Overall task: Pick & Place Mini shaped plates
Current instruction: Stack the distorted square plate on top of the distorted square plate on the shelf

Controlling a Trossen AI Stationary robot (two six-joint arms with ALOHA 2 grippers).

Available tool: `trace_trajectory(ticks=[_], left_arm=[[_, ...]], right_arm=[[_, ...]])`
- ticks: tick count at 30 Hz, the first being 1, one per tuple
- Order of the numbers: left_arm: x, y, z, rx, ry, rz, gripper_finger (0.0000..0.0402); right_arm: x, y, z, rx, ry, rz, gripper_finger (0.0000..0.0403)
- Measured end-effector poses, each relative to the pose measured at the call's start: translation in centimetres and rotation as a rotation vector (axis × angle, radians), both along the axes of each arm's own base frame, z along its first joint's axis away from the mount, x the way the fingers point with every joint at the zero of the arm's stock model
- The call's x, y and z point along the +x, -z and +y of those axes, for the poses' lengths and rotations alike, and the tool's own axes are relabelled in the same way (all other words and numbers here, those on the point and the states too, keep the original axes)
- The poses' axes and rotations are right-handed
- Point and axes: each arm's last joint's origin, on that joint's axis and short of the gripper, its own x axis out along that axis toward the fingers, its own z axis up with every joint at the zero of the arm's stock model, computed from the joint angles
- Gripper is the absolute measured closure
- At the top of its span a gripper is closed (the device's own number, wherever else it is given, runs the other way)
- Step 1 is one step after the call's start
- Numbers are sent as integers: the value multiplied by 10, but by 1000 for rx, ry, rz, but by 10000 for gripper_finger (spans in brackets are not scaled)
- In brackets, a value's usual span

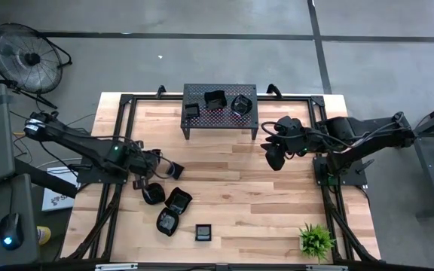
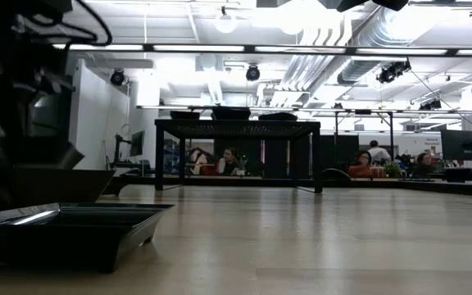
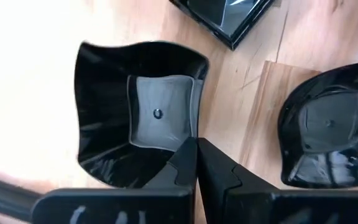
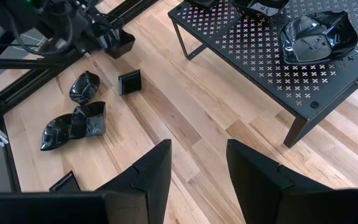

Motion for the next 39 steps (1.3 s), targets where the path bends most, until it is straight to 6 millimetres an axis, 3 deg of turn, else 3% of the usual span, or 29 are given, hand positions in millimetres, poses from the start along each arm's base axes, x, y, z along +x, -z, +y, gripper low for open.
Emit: trace_trajectory(ticks=[15,22,29,39], left_arm=[[-1,-90,6,169,-51,-131,401],[3,-121,7,228,-60,-210,402],[23,-138,14,257,-98,-209,401],[67,-163,47,311,-38,-151,401]], right_arm=[[0,0,0,-1,-1,0,253],[0,0,0,-11,-10,4,253],[0,0,0,-13,-9,4,253],[0,0,0,-15,-8,4,253]])
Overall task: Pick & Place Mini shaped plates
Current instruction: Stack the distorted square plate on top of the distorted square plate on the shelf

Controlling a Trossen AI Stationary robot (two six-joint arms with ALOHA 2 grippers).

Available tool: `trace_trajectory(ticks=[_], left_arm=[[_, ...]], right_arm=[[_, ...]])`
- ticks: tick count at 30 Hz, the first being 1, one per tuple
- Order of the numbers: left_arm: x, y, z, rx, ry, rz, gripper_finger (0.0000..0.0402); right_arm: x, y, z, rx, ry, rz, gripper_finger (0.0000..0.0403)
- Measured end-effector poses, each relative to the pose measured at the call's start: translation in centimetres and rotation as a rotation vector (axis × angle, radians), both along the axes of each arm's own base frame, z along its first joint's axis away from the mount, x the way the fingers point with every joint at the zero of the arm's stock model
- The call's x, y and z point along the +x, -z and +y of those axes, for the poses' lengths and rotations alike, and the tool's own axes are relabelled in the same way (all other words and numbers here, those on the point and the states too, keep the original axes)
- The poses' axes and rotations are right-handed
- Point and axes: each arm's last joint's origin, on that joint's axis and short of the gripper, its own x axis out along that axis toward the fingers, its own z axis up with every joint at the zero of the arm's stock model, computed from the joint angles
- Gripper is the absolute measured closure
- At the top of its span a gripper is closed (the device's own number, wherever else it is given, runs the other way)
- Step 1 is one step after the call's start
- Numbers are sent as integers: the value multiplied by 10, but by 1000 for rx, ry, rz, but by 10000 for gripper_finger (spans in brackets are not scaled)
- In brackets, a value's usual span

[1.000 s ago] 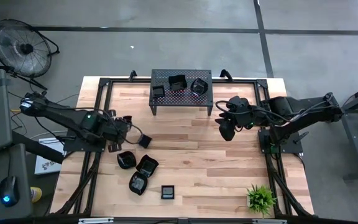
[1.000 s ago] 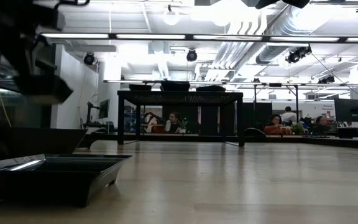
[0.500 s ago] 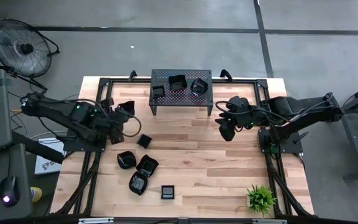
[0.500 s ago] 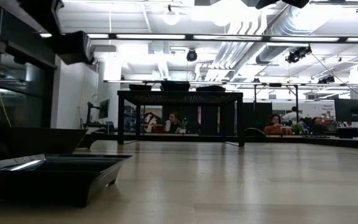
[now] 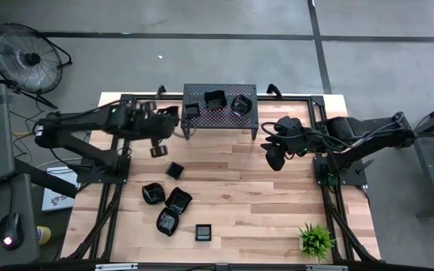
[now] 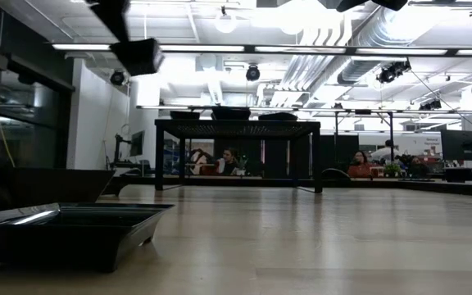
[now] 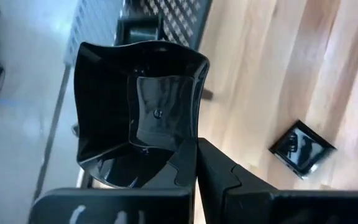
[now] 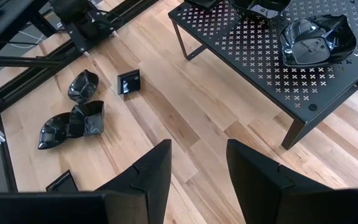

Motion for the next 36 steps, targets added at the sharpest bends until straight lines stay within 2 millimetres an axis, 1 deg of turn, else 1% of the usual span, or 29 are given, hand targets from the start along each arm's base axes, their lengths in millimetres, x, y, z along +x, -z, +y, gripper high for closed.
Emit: trace_trajectory(ticks=[3,8,12,20,24,28,31,36], left_arm=[[17,-7,13,14,28,-10,401],[42,-8,33,21,53,-13,401],[61,-4,48,22,78,-39,401],[96,13,76,22,95,-103,401],[108,19,84,30,110,-127,401],[118,26,87,40,114,-132,401],[121,25,87,59,127,-144,401],[124,21,90,116,98,-192,401]], right_arm=[[0,0,0,0,0,0,253],[0,0,0,0,0,0,253],[0,0,0,0,0,0,253],[0,0,0,-3,-3,1,253],[0,0,0,-5,-4,2,253],[0,0,0,-5,-4,2,253],[0,0,0,-5,-4,2,253],[0,0,0,-5,-4,3,253]])
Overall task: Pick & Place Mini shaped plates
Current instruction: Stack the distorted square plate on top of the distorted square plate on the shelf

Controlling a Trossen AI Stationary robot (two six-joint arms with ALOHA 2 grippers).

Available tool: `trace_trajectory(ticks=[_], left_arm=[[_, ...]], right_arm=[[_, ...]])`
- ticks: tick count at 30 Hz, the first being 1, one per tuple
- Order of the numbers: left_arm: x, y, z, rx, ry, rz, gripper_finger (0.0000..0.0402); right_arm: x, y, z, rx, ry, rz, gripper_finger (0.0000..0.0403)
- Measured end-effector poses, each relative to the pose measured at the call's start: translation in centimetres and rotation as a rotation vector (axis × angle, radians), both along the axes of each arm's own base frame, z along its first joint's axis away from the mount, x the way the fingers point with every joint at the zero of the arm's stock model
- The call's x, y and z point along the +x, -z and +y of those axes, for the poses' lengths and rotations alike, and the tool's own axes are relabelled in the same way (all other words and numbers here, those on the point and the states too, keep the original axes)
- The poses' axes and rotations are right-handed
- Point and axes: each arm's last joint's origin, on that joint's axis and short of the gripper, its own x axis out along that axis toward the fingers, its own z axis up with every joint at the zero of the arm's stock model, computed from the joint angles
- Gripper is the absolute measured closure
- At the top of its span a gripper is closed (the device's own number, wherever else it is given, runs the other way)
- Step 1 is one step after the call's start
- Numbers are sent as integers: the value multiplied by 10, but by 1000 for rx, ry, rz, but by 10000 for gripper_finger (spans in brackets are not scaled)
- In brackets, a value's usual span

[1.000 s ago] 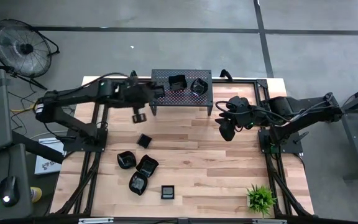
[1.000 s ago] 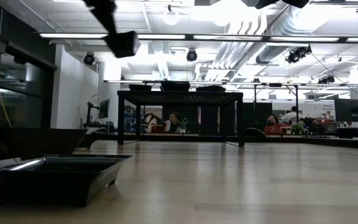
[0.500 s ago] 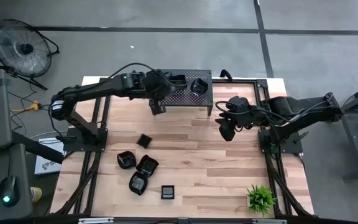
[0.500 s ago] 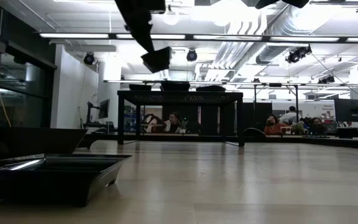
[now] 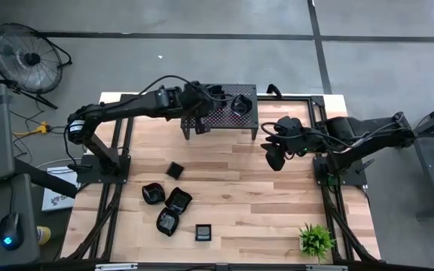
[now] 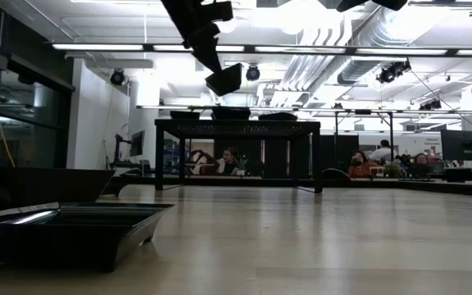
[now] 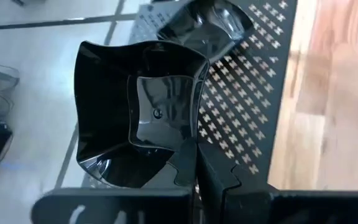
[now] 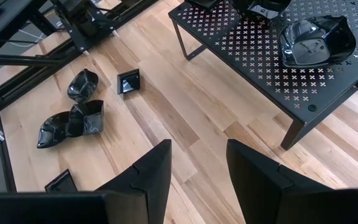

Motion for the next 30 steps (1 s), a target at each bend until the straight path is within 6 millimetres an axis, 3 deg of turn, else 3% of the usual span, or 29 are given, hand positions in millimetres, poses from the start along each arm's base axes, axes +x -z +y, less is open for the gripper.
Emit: trace_trajectory(ticks=[8,13,23,30], left_arm=[[2,-5,24,3,-5,26,401],[16,-16,34,14,38,63,401],[44,-4,46,4,7,221,401],[47,1,48,-7,-22,239,401]], right_arm=[[0,0,0,-5,3,3,253],[0,0,0,-12,10,2,253],[-1,0,-1,-10,15,4,253],[-1,1,-1,-11,18,9,253]])
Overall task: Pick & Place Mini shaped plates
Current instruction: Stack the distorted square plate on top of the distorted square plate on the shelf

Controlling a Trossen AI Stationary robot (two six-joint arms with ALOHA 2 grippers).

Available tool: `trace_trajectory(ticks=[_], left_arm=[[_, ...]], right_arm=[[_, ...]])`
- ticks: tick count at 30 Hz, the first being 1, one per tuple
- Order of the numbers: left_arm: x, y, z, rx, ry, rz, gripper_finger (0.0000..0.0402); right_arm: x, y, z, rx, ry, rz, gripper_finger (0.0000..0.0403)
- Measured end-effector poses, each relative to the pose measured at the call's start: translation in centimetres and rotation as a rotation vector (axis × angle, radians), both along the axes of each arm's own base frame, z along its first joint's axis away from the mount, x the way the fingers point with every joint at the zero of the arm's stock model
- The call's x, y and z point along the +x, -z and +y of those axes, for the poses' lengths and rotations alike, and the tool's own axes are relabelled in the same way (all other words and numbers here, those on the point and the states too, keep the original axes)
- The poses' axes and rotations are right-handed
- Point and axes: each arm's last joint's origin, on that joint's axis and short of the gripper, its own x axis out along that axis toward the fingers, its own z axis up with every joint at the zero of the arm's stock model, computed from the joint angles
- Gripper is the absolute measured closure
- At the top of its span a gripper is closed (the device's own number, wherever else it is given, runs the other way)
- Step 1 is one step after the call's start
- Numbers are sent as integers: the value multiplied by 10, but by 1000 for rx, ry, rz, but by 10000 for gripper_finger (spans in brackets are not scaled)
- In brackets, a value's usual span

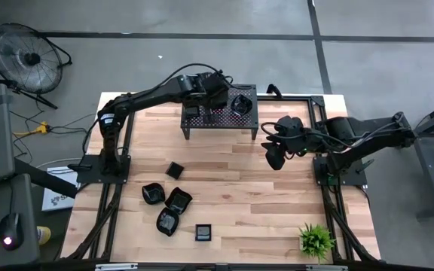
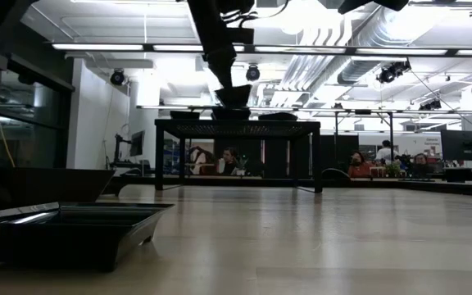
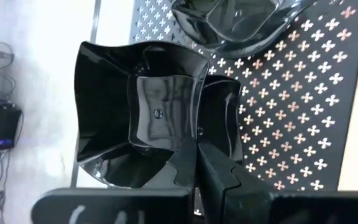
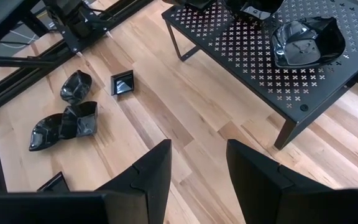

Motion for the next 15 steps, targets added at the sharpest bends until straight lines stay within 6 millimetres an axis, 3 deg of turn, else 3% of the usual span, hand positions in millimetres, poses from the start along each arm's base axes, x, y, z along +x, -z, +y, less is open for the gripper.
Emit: trace_trajectory(ticks=[15], left_arm=[[2,9,1,-49,-36,16,401]], right_arm=[[0,0,-1,-20,20,-4,253]])
